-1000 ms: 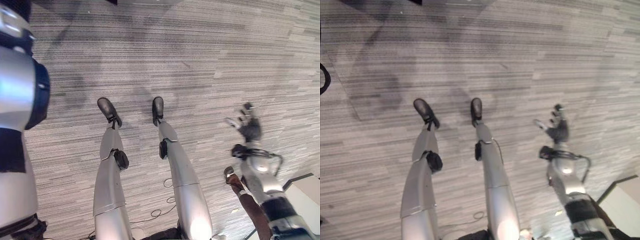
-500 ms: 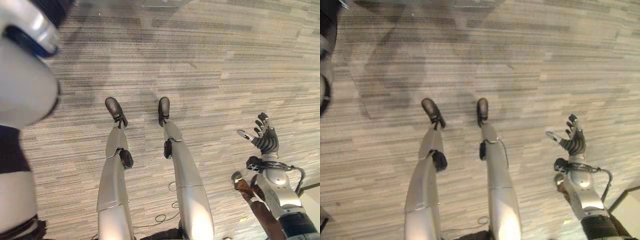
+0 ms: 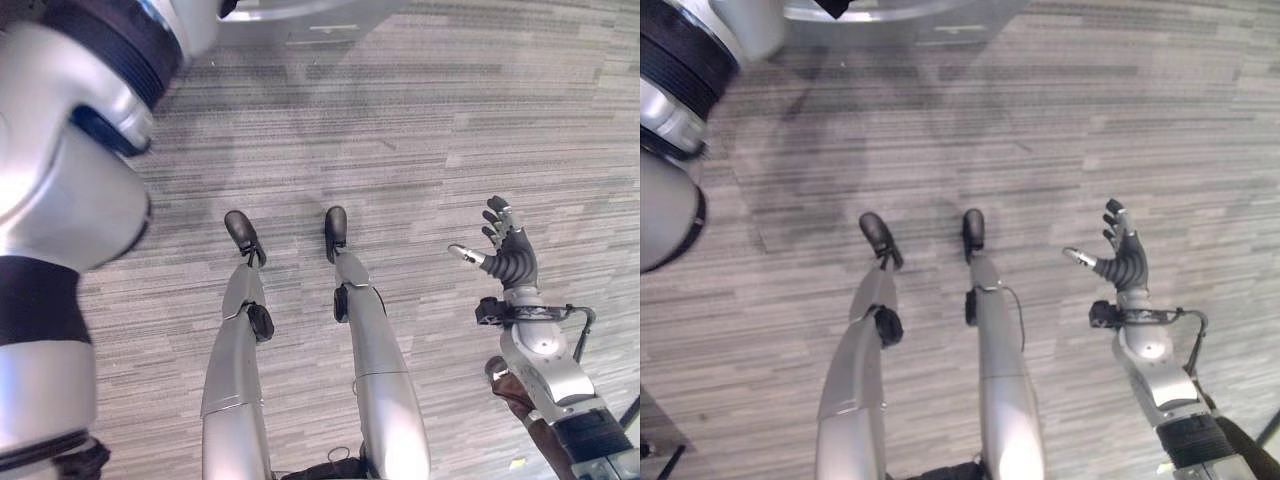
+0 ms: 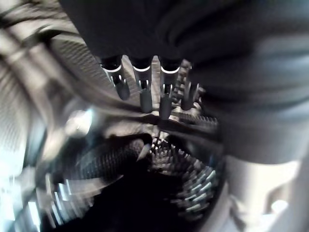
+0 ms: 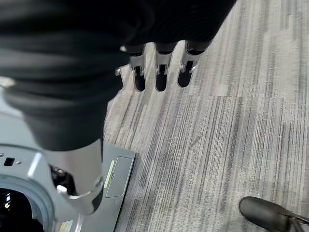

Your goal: Grab the laundry basket,head to the washer,open it,put in the laundry and shut it.

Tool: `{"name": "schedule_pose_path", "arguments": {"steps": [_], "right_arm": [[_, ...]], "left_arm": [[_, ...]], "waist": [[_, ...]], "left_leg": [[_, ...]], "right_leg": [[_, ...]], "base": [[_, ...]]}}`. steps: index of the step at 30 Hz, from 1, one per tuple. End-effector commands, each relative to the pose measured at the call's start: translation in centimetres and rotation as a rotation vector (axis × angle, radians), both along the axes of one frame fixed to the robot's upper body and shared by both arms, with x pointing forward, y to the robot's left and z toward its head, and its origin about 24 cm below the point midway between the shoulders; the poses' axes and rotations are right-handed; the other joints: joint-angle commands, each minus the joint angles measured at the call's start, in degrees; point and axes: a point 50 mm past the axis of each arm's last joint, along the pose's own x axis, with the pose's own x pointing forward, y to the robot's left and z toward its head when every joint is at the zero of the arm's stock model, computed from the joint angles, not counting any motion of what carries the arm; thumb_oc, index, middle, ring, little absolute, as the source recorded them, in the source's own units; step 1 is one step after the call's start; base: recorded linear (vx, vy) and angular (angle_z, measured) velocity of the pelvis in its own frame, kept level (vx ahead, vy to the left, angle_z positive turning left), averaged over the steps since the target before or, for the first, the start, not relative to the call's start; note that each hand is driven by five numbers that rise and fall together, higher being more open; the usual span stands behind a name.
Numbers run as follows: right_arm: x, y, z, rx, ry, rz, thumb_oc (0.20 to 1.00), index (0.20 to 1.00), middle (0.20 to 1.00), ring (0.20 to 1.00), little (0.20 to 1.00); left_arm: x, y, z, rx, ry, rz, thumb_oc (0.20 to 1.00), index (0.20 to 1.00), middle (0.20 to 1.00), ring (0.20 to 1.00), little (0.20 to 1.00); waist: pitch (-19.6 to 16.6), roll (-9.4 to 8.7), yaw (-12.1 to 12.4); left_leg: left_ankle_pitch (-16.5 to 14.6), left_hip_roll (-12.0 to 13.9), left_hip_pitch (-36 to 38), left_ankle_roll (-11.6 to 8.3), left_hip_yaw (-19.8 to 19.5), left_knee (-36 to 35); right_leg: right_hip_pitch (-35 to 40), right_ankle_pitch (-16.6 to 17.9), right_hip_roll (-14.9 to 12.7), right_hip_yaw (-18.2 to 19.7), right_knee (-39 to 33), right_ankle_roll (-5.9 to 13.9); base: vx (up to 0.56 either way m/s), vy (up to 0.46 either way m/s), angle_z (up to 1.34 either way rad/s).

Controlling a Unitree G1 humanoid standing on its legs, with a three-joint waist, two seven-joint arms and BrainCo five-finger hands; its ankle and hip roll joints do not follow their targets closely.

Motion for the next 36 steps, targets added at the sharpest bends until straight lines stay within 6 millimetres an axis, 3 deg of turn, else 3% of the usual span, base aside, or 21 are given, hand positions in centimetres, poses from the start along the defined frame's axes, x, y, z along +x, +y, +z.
{"name": "schedule_pose_path", "arguments": {"steps": [1, 3, 5, 6, 8, 10, 11, 15, 18, 20, 21, 22, 23, 26, 29, 33, 36], "right_arm": [[-2.4, -3.2, -1.9, -0.026, 0.117, -0.097, 1.0, 1.0, 1.0, 1.0, 1.0], [-2.9, -2.6, -3.1, -0.031, 0.187, -0.024, 1.0, 1.0, 1.0, 1.0, 1.0], [-3.0, -2.4, -3.2, -0.029, 0.196, -0.01, 1.0, 1.0, 1.0, 1.0, 1.0], [-3.8, -2.3, -4.0, 0.001, 0.224, 0.013, 1.0, 1.0, 1.0, 1.0, 1.0], [-4.1, -2.4, -4.6, 0.011, 0.247, 0.007, 1.0, 1.0, 1.0, 1.0, 1.0], [-4.9, -2.9, -6.9, 0.074, 0.319, -0.041, 1.0, 1.0, 1.0, 1.0, 1.0], [-4.9, -2.9, -7.0, 0.072, 0.323, -0.038, 1.0, 1.0, 1.0, 1.0, 1.0], [-6.5, -2.7, -10.8, 0.167, 0.453, -0.118, 1.0, 1.0, 1.0, 1.0, 1.0], [-7.9, -2.3, -13.4, 0.214, 0.552, -0.165, 1.0, 1.0, 1.0, 1.0, 1.0], [-8.7, -1.8, -15.1, 0.246, 0.615, -0.169, 1.0, 1.0, 1.0, 1.0, 1.0], [-9.3, -2.0, -16.1, 0.267, 0.641, -0.206, 1.0, 1.0, 1.0, 1.0, 1.0], [-9.3, -2.0, -16.1, 0.265, 0.643, -0.203, 1.0, 1.0, 1.0, 1.0, 1.0], [-9.6, -2.1, -16.5, 0.285, 0.653, -0.221, 1.0, 1.0, 1.0, 1.0, 1.0], [-9.9, -3.6, -16.2, 0.287, 0.621, -0.291, 1.0, 1.0, 1.0, 1.0, 1.0], [-9.7, -5.8, -14.9, 0.279, 0.546, -0.384, 1.0, 1.0, 1.0, 1.0, 1.0], [-8.2, -8.3, -10.4, 0.12, 0.377, -0.459, 1.0, 1.0, 1.0, 1.0, 1.0], [-6.6, -9.4, -6.1, 0.018, 0.203, -0.484, 1.0, 1.0, 1.0, 1.0, 1.0]], "left_arm": [[-6.1, -7.2, 4.5, -0.145, -0.072, -0.514, 1.0, 1.0, 1.0, 1.0, 1.0], [-6.0, -7.4, 3.3, -0.249, -0.026, -0.691, 1.0, 1.0, 1.0, 1.0, 1.0], [-6.1, -7.5, 2.9, -0.259, -0.016, -0.73, 1.0, 1.0, 1.0, 1.0, 1.0], [-6.3, -6.7, 0.6, -0.243, -0.016, -0.834, 1.0, 1.0, 1.0, 1.0, 1.0], [-6.1, -6.1, -0.7, -0.25, -0.003, -0.861, 1.0, 1.0, 1.0, 1.0, 1.0], [-5.3, -3.6, -5.0, -0.256, 0.082, -0.912, 1.0, 1.0, 1.0, 1.0, 1.0], [-5.2, -3.4, -5.2, -0.259, 0.085, -0.909, 1.0, 1.0, 1.0, 1.0, 1.0], [-3.0, 1.8, -15.7, -0.423, 0.454, -0.918, 1.0, 1.0, 1.0, 1.0, 1.0], [-4.3, 6.1, -24.0, -0.644, 0.755, -0.946, 1.0, 1.0, 1.0, 1.0, 1.0], [-5.5, 7.4, -28.4, -0.743, 0.872, -0.904, 1.0, 1.0, 1.0, 1.0, 1.0], [-6.8, 9.4, -32.4, -0.886, 0.948, -0.834, 1.0, 1.0, 1.0, 1.0, 1.0], [-6.8, 9.5, -32.4, -0.89, 0.948, -0.831, 1.0, 1.0, 1.0, 1.0, 1.0], [-7.6, 10.6, -34.9, -1.01, 0.977, -0.779, 1.0, 1.0, 1.0, 1.0, 1.0], [-9.5, 12.5, -39.3, -1.159, 1.022, -0.624, 1.0, 1.0, 1.0, 1.0, 1.0], [-11.0, 14.2, -42.6, -1.282, 1.027, -0.464, 1.0, 1.0, 1.0, 1.0, 1.0], [-11.9, 14.8, -45.6, -1.415, 1.018, -0.318, 1.0, 1.0, 1.0, 1.0, 1.0], [-11.3, 14.1, -45.5, -1.413, 0.998, -0.334, 1.0, 1.0, 1.0, 1.0, 1.0]], "waist": [[-0.2, 4.11, -1.68], [-0.27, 4.23, -0.95], [-0.34, 4.29, -0.93], [-0.29, 4.42, -0.1], [-0.3, 4.55, 0.14], [-0.43, 4.58, 1.14], [-0.53, 4.56, 0.97], [-1.96, 4.5, 2.42], [-4.02, 4.34, 3.39], [-5.28, 4.38, 4.3], [-6.62, 4.76, 5.77], [-6.53, 4.77, 5.54], [-7.31, 4.8, 6.07], [-9.15, 5.0, 7.29], [-11.6, 4.88, 7.8], [-14.45, 4.35, 8.2], [-15.55, 3.79, 8.38]], "left_leg": [[-10.87, 0.6, 2.7, -2.67, -7.18, 2.25], [-10.08, 0.46, 3.18, -3.13, -7.65, 2.05], [-9.97, 0.46, 3.32, -3.22, -7.79, 2.04], [-9.33, 0.49, 4.27, -3.64, -8.27, 1.82], [-9.0, 0.53, 5.05, -3.84, -8.45, 1.61], [-8.3, 0.89, 7.27, -4.27, -8.75, 1.09], [-8.28, 0.9, 7.49, -4.29, -8.73, 0.98], [-6.84, 1.56, 12.82, -5.19, -9.09, -0.5], [-5.27, 2.05, 18.24, -6.18, -9.33, -2.84], [-4.28, 2.49, 22.08, -6.74, -9.83, -4.67], [-3.58, 2.84, 25.71, -7.06, -10.26, -5.98], [-3.51, 2.83, 26.04, -7.09, -10.3, -6.17], [-2.93, 3.09, 28.41, -7.47, -10.6, -7.15], [-2.79, 3.39, 33.07, -7.57, -11.37, -7.95], [-3.58, 3.69, 36.64, -7.27, -12.23, -7.38], [-6.23, 3.59, 41.01, -6.78, -13.02, -4.54], [-8.27, 2.77, 41.13, -7.1, -11.48, 0.75]], "right_leg": [[8.64, -10.09, 2.25, -3.16, 1.06, -0.39], [9.15, -9.77, 2.42, -3.8, 1.0, -0.9], [9.41, -9.82, 2.47, -3.93, 0.94, -1.02], [10.62, -9.79, 2.47, -4.6, 0.83, -1.27], [11.32, -9.75, 2.52, -4.78, 0.81, -1.37], [13.31, -9.74, 2.68, -5.45, 0.7, -1.76], [13.52, -9.72, 2.7, -5.44, 0.61, -1.77], [18.9, -9.89, 3.08, -6.75, -0.97, -2.79], [24.57, -9.97, 3.4, -8.02, -3.5, -3.74], [28.48, -10.11, 3.5, -9.12, -4.88, -4.05], [32.09, -10.47, 3.48, -10.18, -5.57, -4.29], [32.44, -10.45, 3.49, -10.25, -5.73, -4.3], [35.07, -10.47, 3.57, -10.93, -6.43, -4.44], [40.7, -10.97, 3.48, -12.91, -7.74, -4.68], [45.82, -11.15, 3.47, -13.81, -9.58, -4.67], [53.1, -10.85, 2.66, -14.7, -13.3, -4.18], [57.4, -10.59, 1.8, -15.73, -15.87, -3.77]], "base": [[-0.03, -0.037, 0.04], [-0.05, -0.047, 0.03], [-0.05, -0.035, 0.02], [-0.06, -0.028, 0.04], [-0.05, -0.009, 0.0], [-0.04, 0.011, 0.0], [-0.03, 0.001, 0.04], [-0.06, -0.02, 0.03], [-0.04, -0.072, 0.07], [-0.01, -0.092, 0.18], [-0.01, -0.066, 0.19], [0.0, -0.071, 0.16], [0.0, -0.038, 0.3], [0.02, -0.034, 0.49], [0.03, 0.034, 0.33], [0.06, 0.055, 0.09], [0.02, 0.128, 0.23]]}}
